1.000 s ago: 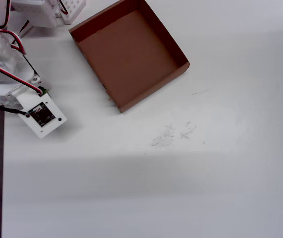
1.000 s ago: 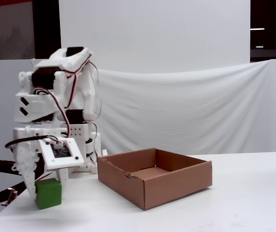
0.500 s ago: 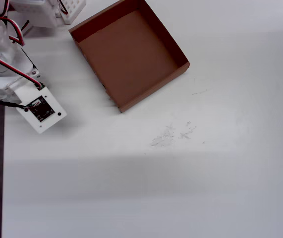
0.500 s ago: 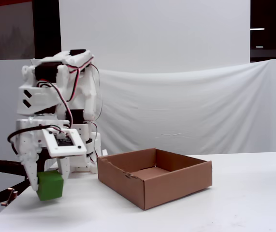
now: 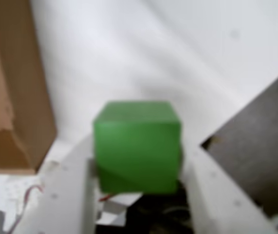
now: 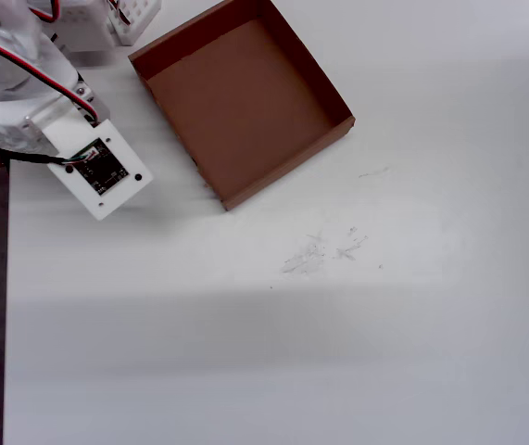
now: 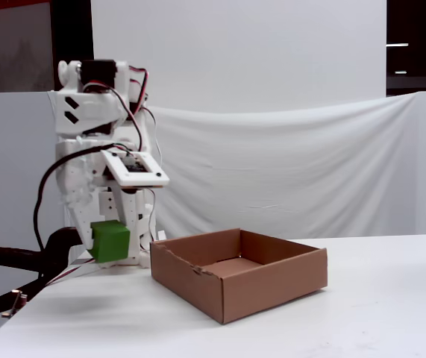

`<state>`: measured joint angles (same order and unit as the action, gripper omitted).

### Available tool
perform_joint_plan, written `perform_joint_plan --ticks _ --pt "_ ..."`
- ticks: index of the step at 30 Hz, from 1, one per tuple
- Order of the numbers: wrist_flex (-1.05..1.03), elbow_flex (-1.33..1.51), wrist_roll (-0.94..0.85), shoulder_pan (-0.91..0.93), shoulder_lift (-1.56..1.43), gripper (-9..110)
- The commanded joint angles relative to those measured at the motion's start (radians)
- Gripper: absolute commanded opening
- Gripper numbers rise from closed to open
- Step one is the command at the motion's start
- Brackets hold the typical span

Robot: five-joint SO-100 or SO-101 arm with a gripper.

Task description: Grasp a green cube and put it in a box.

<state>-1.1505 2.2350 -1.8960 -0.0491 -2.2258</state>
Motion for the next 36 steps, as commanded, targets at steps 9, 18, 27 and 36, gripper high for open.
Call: perform_joint_plan --ticks 9,18,27,36 --pt "-0.069 -0.094 0.178 -0.344 -0.063 13" --pt "-0.097 -0.04 0.345 -0.624 -0.063 13" --pt "-0.051 0.044 0.442 -0.765 -0.02 13" --pt "0.049 0.104 0.479 -0.815 0.095 13"
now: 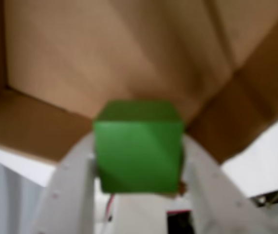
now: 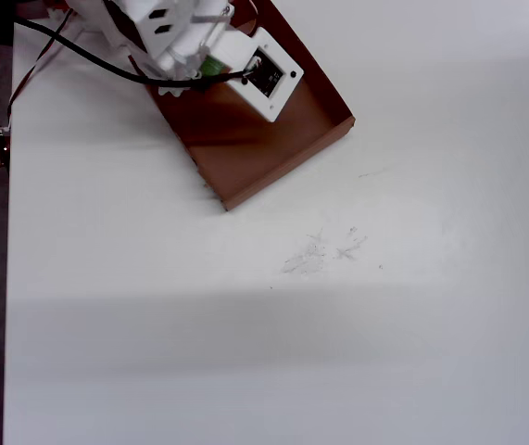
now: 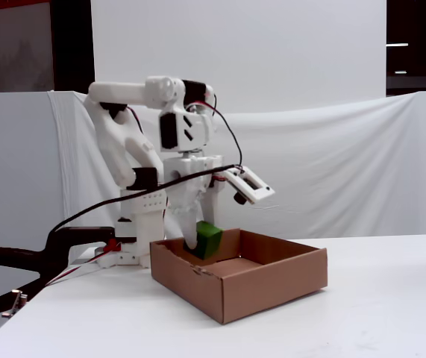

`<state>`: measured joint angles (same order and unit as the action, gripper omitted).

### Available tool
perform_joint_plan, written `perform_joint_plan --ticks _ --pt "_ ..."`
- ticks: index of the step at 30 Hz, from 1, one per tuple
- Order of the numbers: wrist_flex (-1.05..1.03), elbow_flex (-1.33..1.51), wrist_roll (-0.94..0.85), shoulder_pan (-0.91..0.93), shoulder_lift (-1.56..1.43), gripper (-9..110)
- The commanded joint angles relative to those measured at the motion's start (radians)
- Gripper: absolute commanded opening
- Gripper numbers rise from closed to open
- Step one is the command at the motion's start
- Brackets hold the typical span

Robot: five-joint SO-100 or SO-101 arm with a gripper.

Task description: Grasp a green cube and put it in a box.

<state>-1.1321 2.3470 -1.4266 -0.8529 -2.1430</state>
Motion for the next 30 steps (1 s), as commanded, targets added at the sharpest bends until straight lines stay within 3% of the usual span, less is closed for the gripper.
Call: perform_joint_plan --ticks 1,30 --pt "0.043 -0.006 0.009 -0.014 0.026 13" --pt "0.253 0.095 0.026 -0.061 0.143 13"
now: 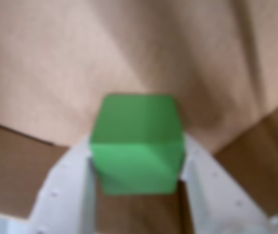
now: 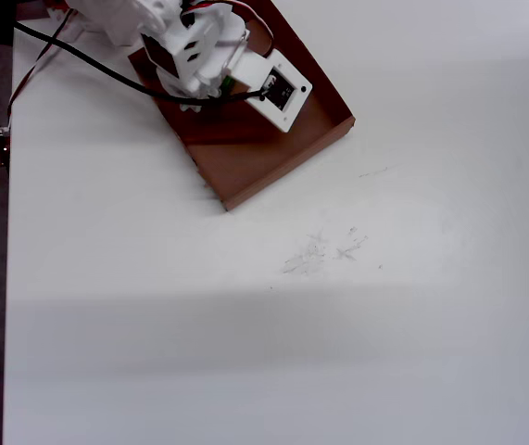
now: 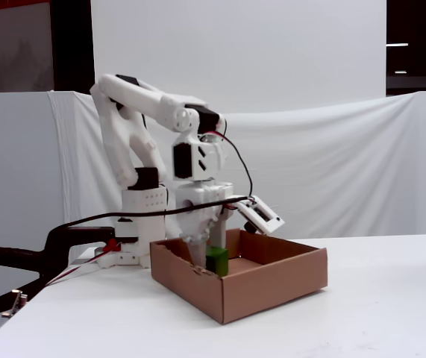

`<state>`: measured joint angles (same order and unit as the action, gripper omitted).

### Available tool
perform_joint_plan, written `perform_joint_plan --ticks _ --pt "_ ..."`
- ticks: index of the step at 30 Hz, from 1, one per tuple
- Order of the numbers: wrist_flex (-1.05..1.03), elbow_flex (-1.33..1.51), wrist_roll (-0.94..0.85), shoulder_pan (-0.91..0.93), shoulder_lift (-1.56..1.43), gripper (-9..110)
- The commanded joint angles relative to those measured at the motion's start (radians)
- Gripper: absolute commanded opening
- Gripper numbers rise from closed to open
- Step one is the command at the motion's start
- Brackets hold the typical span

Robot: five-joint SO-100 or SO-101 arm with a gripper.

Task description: Grasp a green cube and put it in a box.

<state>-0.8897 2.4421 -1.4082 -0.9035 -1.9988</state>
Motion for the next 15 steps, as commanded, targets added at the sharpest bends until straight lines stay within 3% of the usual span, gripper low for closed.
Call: perform_joint_plan --ticks 1,9,15 --pt "0.012 0.002 0.009 -0.011 -0.002 13" --pt "0.006 0.003 0.011 -0.011 -0.011 22" --pt "-0.026 -0.014 0.011 0.015 -0.069 23"
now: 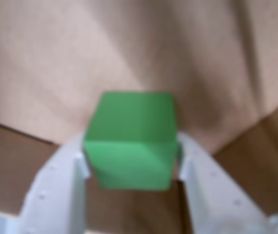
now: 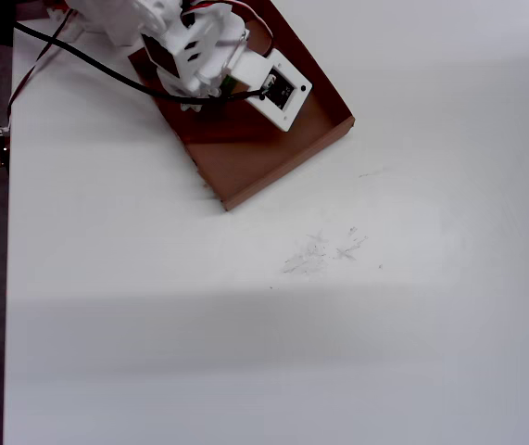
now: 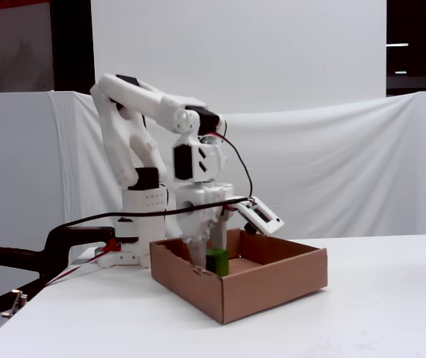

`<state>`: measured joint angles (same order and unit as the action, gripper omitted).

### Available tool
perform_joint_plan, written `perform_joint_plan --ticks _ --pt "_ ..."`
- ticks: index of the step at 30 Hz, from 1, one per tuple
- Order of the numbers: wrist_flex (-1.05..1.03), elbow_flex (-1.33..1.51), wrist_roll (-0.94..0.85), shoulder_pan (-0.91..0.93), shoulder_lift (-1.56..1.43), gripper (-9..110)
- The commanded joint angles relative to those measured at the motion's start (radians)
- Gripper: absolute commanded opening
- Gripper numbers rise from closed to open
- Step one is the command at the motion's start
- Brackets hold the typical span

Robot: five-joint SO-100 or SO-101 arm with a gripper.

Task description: Grasp a green cube and put it in a box.

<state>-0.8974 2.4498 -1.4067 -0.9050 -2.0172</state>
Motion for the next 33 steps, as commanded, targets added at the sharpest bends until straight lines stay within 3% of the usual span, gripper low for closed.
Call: perform_joint_plan --ticks 1,13,24,33 --pt "-0.035 -0.037 0.009 0.028 -0.064 23" --pt "-0.23 -0.172 0.011 0.354 -0.417 23" --pt "-0.255 0.124 0.123 0.857 -0.831 23" --pt "-0.393 0.37 0.229 0.937 -1.075 23"
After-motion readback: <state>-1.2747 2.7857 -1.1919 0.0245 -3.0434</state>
